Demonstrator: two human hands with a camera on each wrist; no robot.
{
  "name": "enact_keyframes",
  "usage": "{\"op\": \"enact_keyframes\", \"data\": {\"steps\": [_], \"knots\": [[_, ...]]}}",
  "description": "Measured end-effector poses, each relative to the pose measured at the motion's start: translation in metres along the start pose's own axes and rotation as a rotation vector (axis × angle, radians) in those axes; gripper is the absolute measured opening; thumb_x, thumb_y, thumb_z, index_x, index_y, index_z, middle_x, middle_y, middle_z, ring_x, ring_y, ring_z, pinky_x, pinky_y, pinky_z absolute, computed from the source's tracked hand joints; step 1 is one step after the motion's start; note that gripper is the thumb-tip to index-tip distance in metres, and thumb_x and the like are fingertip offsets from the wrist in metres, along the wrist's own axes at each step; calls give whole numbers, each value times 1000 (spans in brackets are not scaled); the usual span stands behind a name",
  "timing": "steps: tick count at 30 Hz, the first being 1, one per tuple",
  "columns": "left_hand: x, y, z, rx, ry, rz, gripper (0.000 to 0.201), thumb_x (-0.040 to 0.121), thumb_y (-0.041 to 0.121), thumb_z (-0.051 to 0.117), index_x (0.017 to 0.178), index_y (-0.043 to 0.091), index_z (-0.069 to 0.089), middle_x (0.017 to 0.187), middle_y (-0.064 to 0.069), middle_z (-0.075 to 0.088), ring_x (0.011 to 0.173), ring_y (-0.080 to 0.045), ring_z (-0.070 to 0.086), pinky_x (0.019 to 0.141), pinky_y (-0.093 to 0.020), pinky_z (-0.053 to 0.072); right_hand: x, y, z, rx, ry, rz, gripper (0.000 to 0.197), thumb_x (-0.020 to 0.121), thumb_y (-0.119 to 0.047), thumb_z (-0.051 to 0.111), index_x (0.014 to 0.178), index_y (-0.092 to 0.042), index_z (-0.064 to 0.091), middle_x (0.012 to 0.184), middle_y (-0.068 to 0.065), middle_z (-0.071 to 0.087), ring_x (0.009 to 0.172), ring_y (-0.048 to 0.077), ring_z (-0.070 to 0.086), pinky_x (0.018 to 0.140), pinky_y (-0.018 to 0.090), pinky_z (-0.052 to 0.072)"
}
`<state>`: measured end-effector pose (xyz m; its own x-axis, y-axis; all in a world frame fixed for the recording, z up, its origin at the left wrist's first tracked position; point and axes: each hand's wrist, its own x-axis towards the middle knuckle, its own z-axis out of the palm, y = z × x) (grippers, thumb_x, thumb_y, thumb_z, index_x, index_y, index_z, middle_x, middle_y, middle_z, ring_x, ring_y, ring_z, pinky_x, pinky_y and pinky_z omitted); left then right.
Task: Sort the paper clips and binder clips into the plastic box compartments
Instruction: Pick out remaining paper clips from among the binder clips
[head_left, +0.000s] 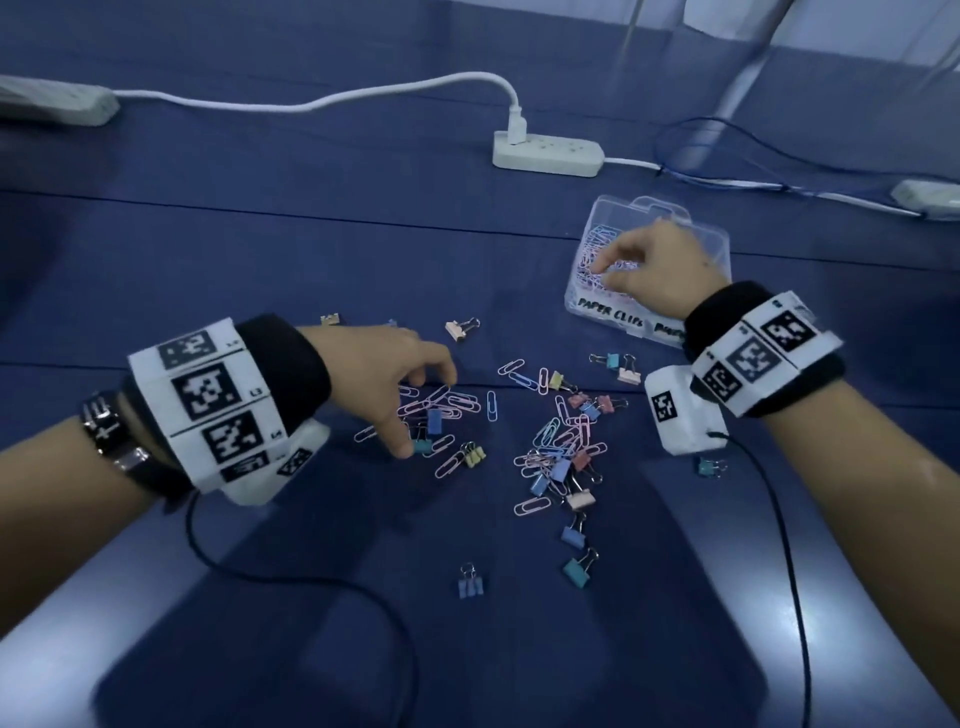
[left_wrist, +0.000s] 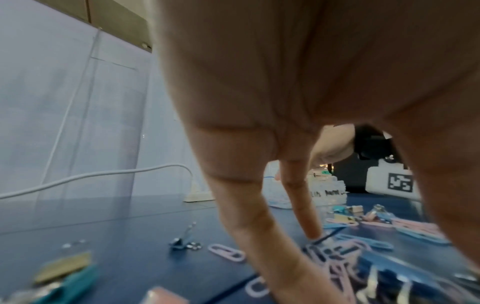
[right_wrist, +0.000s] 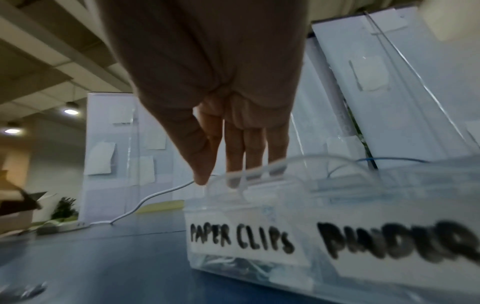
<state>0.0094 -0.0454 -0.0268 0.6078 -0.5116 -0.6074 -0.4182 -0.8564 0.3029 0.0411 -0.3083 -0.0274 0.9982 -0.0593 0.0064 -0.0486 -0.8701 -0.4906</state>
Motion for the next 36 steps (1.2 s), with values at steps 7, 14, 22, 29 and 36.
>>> {"op": "enact_keyframes", "data": {"steps": [7, 14, 22, 29, 36], "knots": [[14, 17, 13, 4, 121, 132, 40, 71, 24, 76, 106, 19, 58, 96, 2, 51, 67, -5, 50, 73, -24, 44, -73, -51, 31, 80, -354, -241, 11, 70, -13, 74, 79, -16, 68, 58, -16, 58, 53, -10, 53, 56, 8, 39], [22, 26, 12, -94, 102, 122, 17, 79, 6, 64, 95, 10, 66, 68, 6, 55, 53, -13, 59, 54, -23, 51, -98, -72, 55, -142, -583, -284, 29, 73, -32, 72, 93, -14, 62, 87, 3, 64, 81, 21, 58, 75, 36, 50], [18, 16, -5, -178, 161, 101, 7, 81, 20, 67, 83, 16, 61, 58, 5, 53, 42, -1, 53, 34, -12, 42, -88, -67, 40, -44, -591, -239, 9, 74, -17, 72, 71, -18, 64, 61, -6, 59, 50, 0, 52, 53, 13, 41], [22, -5, -21, -206, 341, -45, 10, 82, 15, 65, 73, 16, 61, 63, 0, 61, 28, -2, 50, 44, -18, 46, -50, -63, 29, 39, -444, -151, 23, 73, -19, 74, 58, -25, 58, 54, -9, 56, 41, -6, 48, 47, 7, 37], [7, 4, -9, 5, 264, -25, 28, 75, 25, 73, 99, 15, 63, 89, 3, 55, 83, -16, 52, 74, -25, 42, -24, -65, 49, 25, -393, -72, 22, 75, -12, 69, 57, -23, 62, 34, -17, 54, 34, -11, 47, 53, 17, 40]]}}
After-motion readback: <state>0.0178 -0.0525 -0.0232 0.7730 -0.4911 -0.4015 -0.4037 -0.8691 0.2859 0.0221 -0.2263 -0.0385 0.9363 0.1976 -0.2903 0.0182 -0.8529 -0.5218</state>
